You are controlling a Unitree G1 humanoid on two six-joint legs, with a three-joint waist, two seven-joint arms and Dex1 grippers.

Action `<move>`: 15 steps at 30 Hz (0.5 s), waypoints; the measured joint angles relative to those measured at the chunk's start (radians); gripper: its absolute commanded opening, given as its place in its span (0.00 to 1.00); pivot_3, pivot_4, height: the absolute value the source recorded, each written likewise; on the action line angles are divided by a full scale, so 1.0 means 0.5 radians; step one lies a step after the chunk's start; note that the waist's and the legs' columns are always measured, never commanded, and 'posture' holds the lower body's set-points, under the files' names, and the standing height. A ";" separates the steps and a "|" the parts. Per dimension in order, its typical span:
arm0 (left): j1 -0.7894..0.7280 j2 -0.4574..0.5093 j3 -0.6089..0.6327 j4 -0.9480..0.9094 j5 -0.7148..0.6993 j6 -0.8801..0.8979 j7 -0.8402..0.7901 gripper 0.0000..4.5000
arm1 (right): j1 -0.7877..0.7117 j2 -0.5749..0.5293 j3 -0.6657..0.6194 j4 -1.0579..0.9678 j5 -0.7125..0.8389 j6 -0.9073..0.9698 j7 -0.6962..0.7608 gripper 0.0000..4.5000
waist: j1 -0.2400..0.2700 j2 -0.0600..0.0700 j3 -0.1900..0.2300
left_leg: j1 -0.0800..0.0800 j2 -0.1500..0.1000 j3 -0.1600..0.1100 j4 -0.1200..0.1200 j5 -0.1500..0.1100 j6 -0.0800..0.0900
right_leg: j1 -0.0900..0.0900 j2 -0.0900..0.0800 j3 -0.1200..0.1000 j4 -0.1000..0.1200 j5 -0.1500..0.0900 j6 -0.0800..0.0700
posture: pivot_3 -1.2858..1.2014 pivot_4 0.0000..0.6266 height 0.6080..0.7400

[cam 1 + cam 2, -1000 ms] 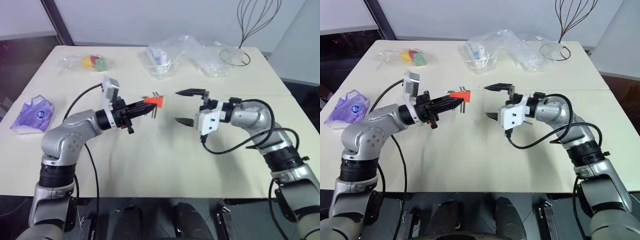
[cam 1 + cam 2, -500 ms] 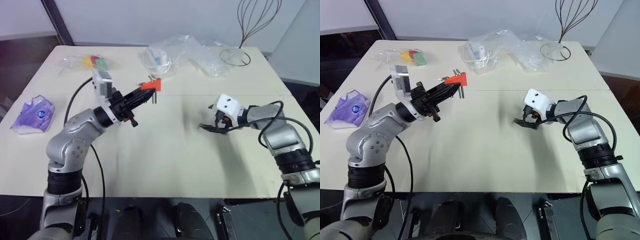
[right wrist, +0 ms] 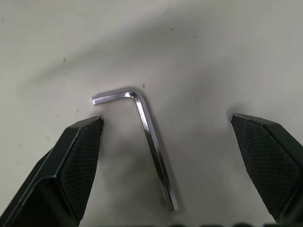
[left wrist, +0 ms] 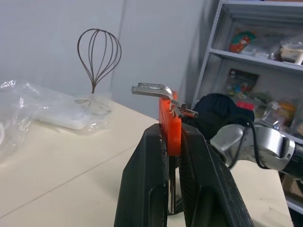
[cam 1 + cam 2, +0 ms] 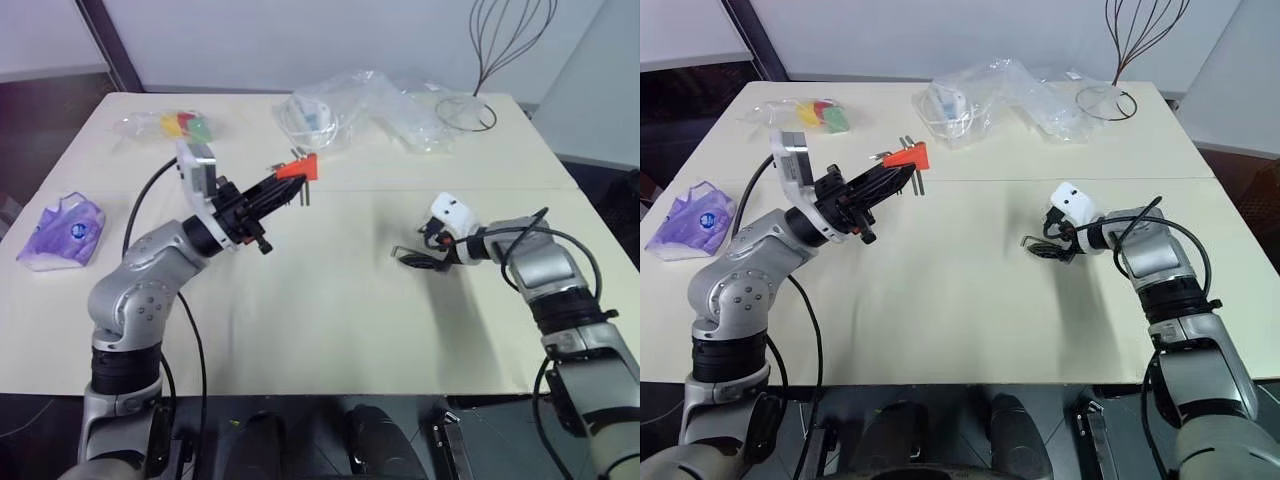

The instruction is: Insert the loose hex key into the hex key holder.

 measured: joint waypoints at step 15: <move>0.000 -0.004 -0.002 0.000 0.007 -0.004 0.050 0.00 | -0.131 0.123 -0.004 0.188 -0.004 0.052 0.026 0.01 | 0.001 -0.001 0.000 | 0.001 0.000 0.000 0.000 0.000 0.000 | 0.001 0.000 0.000 0.000 0.000 0.000 | 0.52 0.24 1.00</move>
